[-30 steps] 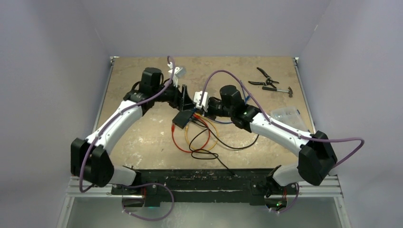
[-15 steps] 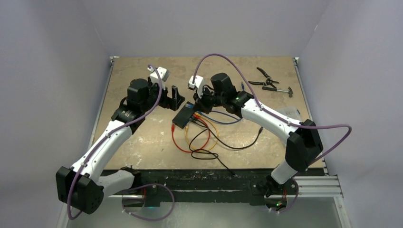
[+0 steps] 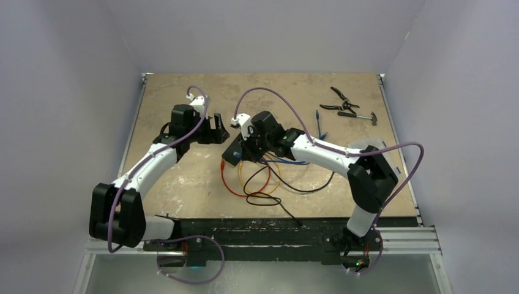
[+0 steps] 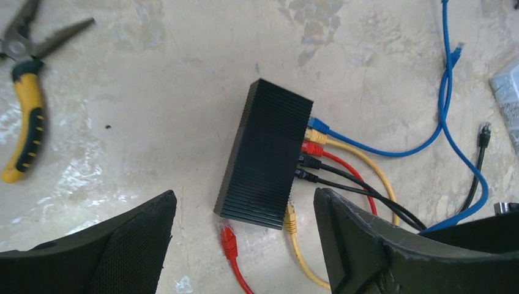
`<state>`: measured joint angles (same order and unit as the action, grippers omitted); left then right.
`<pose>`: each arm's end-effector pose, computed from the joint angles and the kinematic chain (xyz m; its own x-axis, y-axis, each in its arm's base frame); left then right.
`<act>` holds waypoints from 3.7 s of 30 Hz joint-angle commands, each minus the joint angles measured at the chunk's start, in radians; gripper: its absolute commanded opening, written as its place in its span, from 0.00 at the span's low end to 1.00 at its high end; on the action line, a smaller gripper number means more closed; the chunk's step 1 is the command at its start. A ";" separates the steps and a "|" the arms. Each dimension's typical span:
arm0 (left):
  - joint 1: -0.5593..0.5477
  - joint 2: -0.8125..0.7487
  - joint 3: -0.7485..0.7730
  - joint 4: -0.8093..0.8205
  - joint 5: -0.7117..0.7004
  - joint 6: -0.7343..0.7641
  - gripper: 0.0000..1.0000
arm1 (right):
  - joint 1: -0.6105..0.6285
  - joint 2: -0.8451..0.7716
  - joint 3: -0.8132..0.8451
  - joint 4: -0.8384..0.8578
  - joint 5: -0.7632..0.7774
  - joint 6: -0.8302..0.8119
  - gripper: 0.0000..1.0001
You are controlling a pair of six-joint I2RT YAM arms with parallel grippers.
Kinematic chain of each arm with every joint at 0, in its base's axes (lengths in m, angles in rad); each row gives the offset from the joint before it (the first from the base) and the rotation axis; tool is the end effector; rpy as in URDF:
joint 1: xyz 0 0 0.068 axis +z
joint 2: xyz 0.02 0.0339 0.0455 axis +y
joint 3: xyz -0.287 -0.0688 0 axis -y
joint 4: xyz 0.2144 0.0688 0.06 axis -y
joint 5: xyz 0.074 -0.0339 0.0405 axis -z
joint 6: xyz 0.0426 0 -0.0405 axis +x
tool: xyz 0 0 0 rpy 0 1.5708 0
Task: Insert the plug into the switch port
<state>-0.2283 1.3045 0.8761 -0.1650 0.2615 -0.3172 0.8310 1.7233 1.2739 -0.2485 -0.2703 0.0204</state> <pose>0.2507 -0.0695 0.2915 -0.6508 -0.1581 -0.7426 0.2362 0.8874 -0.3959 0.2417 0.2816 0.2841 -0.4505 -0.4644 -0.7625 -0.8407 0.5081 0.1872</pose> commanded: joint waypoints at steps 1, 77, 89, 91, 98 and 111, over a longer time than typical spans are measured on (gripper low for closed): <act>0.003 0.064 -0.025 0.068 0.060 -0.031 0.81 | 0.001 0.038 -0.014 0.026 0.078 0.057 0.00; -0.062 0.420 0.017 0.136 0.188 -0.140 0.54 | 0.030 0.124 -0.109 0.187 0.336 0.231 0.00; -0.063 0.420 -0.005 0.143 0.184 -0.176 0.52 | 0.030 0.090 -0.134 0.303 0.337 0.188 0.00; -0.065 0.420 -0.007 0.143 0.180 -0.181 0.52 | 0.030 0.086 -0.136 0.313 0.350 0.184 0.00; -0.066 0.422 -0.009 0.146 0.182 -0.187 0.51 | 0.030 0.106 -0.134 0.350 0.343 0.135 0.00; -0.084 0.405 -0.087 0.227 0.266 -0.270 0.41 | 0.030 0.136 -0.211 0.561 0.361 0.078 0.00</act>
<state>-0.2817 1.7195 0.8383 0.0589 0.4084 -0.5156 0.8669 1.8717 1.0782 0.0597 0.0654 0.1471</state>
